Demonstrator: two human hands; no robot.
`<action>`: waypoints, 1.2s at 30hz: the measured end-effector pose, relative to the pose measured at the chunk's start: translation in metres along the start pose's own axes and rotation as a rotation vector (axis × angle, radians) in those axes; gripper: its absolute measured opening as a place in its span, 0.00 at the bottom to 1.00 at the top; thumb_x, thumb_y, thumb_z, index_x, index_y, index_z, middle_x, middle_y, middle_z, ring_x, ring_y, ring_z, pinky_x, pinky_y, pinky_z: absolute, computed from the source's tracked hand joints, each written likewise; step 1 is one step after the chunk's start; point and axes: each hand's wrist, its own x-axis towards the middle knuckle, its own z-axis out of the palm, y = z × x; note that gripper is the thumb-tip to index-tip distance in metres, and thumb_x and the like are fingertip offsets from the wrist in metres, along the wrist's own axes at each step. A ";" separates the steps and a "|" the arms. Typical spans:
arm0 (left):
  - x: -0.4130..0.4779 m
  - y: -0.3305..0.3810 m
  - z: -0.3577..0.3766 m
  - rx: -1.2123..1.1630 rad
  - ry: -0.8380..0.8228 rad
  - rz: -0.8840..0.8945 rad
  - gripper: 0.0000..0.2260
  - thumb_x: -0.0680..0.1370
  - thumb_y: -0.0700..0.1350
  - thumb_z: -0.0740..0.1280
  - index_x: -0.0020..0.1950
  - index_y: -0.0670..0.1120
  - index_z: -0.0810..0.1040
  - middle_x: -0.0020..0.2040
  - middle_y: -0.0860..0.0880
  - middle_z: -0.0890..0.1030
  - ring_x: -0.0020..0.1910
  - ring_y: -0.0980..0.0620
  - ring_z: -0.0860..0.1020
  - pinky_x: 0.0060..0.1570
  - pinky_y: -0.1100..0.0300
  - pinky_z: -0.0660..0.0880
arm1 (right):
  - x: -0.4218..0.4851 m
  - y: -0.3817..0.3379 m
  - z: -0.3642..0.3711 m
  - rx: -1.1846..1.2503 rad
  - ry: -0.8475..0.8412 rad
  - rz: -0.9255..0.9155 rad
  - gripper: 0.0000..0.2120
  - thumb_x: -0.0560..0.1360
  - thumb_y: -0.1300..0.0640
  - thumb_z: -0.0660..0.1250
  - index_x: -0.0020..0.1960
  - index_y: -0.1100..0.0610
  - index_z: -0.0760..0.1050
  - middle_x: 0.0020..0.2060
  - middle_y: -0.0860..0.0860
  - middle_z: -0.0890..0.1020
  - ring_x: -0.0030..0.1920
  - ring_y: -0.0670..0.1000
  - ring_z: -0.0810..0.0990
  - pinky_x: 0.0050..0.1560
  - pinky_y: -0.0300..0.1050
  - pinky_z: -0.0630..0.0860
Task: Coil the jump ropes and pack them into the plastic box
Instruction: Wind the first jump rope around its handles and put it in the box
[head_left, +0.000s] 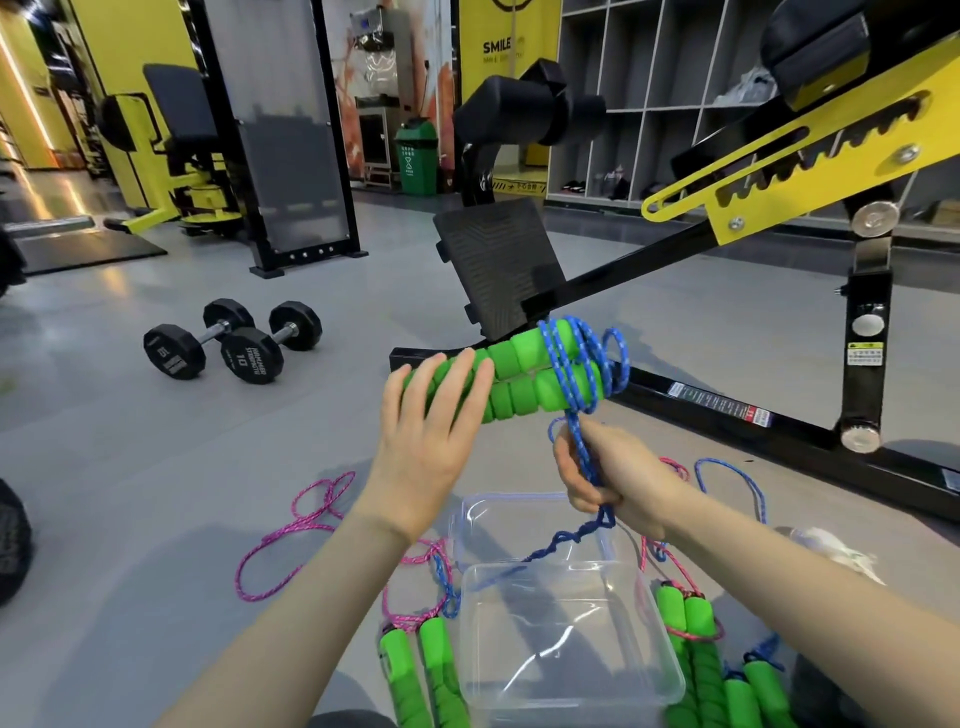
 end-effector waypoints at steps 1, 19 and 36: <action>-0.002 -0.005 0.001 0.029 -0.018 -0.001 0.18 0.81 0.30 0.47 0.68 0.38 0.67 0.65 0.40 0.68 0.59 0.38 0.69 0.58 0.41 0.67 | -0.003 -0.002 -0.001 -0.028 0.025 0.026 0.24 0.82 0.50 0.48 0.33 0.61 0.69 0.17 0.53 0.64 0.17 0.47 0.54 0.21 0.38 0.60; -0.009 -0.022 0.005 0.159 -0.065 0.210 0.17 0.79 0.29 0.54 0.66 0.37 0.71 0.62 0.38 0.75 0.56 0.37 0.72 0.55 0.40 0.69 | -0.025 -0.118 -0.017 -1.137 -0.162 -0.299 0.11 0.74 0.47 0.67 0.42 0.54 0.80 0.31 0.55 0.78 0.31 0.54 0.73 0.34 0.48 0.73; -0.020 -0.012 -0.003 0.112 -0.094 0.306 0.18 0.81 0.32 0.48 0.67 0.39 0.69 0.64 0.41 0.70 0.58 0.38 0.70 0.59 0.41 0.66 | -0.014 -0.158 -0.040 -0.646 -0.113 -0.307 0.08 0.70 0.59 0.68 0.49 0.59 0.77 0.36 0.58 0.82 0.23 0.45 0.64 0.24 0.37 0.60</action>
